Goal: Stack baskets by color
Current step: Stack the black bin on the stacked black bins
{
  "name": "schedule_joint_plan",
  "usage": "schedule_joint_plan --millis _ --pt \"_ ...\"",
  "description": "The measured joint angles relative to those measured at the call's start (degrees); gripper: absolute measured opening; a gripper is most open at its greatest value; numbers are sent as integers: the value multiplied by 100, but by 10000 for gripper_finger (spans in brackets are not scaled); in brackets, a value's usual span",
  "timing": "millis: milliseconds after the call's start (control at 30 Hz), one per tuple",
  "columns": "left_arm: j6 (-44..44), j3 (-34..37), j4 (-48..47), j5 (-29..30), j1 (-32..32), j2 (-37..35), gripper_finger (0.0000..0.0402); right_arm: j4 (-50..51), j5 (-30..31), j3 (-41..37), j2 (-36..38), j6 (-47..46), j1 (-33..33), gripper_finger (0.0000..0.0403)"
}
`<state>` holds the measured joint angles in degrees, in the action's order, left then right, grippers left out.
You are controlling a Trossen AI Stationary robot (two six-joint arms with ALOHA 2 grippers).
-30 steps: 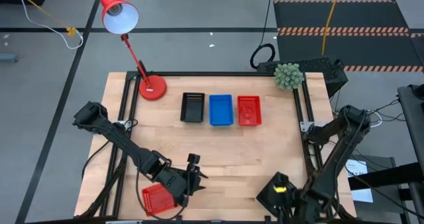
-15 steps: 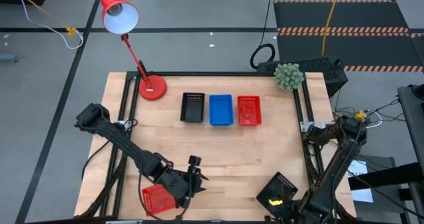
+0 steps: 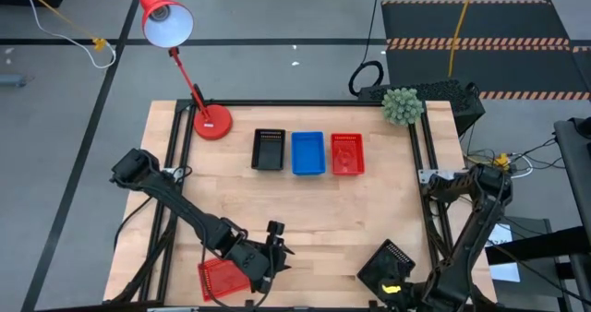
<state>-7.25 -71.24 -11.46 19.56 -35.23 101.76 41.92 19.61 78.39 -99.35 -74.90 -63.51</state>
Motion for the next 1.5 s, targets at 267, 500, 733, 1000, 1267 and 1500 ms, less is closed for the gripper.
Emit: schedule_joint_plan --millis 267,500,733,1000,1267,1500 --pt "0 6 -38 -5 1 19 172 -7 25 0 -188 55 15 183" --pt "-77 6 -20 -5 1 19 172 -104 136 -90 -179 55 44 183" --pt "-140 6 -22 -7 1 19 172 -583 -21 -486 -184 53 122 183" --pt "-166 6 -23 -5 -1 19 172 -1187 -192 -1008 -184 21 243 183" --pt "-153 6 -22 -5 0 18 172 -1218 -234 -1139 -184 64 328 135" --pt "-172 6 -25 -5 -1 17 172 -1233 -196 -1139 -184 444 357 47"
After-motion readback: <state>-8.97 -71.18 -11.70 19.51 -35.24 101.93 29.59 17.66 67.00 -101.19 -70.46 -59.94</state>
